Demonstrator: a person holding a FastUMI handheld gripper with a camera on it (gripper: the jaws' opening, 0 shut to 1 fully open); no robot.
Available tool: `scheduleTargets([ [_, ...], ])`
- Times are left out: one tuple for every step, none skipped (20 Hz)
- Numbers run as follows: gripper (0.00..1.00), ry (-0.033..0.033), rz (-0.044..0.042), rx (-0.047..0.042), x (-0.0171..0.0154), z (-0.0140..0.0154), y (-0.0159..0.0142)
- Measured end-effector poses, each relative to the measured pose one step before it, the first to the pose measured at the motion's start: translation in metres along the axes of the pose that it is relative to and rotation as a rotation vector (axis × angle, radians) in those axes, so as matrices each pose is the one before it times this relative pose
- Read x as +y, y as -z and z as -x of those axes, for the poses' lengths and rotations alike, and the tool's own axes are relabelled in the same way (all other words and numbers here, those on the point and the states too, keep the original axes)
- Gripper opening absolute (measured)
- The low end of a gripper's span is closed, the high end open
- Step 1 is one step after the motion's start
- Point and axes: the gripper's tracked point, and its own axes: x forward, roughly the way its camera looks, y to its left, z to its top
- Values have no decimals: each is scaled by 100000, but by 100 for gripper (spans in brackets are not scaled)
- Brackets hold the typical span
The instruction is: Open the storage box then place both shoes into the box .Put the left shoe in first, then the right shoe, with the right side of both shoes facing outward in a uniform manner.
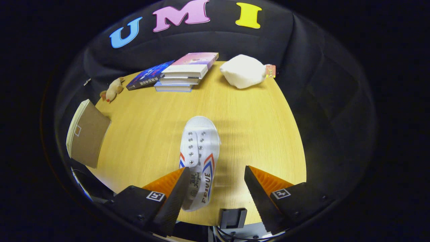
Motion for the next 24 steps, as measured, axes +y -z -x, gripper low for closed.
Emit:
scheduleTargets([
  [99, -1084, -1406, 3324, -134, -692, 619],
  [99, -647, -1156, 2771, -45, -785, 464],
  [99, -25, -686, 1936, -283, -666, 264],
  [99, -23, -416, 1249, -83, -601, 1],
  [98, 246, 114, 627, -201, -469, -69],
  [94, -349, 196, 450, 139, -538, -197],
  [91, -1170, 21, 673, 413, -313, -130],
  [87, -1087, -180, 752, 370, -366, -91],
  [81, -1836, 85, 1529, 405, -204, 186],
  [75, -2474, -551, -32, 585, 116, -191],
  [56, -176, 24, 937, 221, 113, 174],
  [44, 582, 158, -420, 32, -276, 85],
  [43, 460, -286, 968, -94, 45, -108],
  [40, 1188, -2404, 566, -159, 8, 36],
  [33, 1491, -1961, 509, -228, 37, -161],
  [32, 1911, -2174, -594, -152, 432, -231],
  [19, 1510, -317, -449, 76, -78, -106],
  [15, 846, 2037, -440, -53, 44, 108],
  [12, 664, 1275, -445, -37, 59, -30],
  [11, 269, -1068, -199, 150, 197, -36],
  [8, -593, -2246, 650, 197, 245, -95],
  [8, -953, -3516, 453, 383, 239, 69],
  [8, -1130, -2900, 447, 743, 345, 113],
  [8, -839, -977, -848, 693, 343, -151],
])
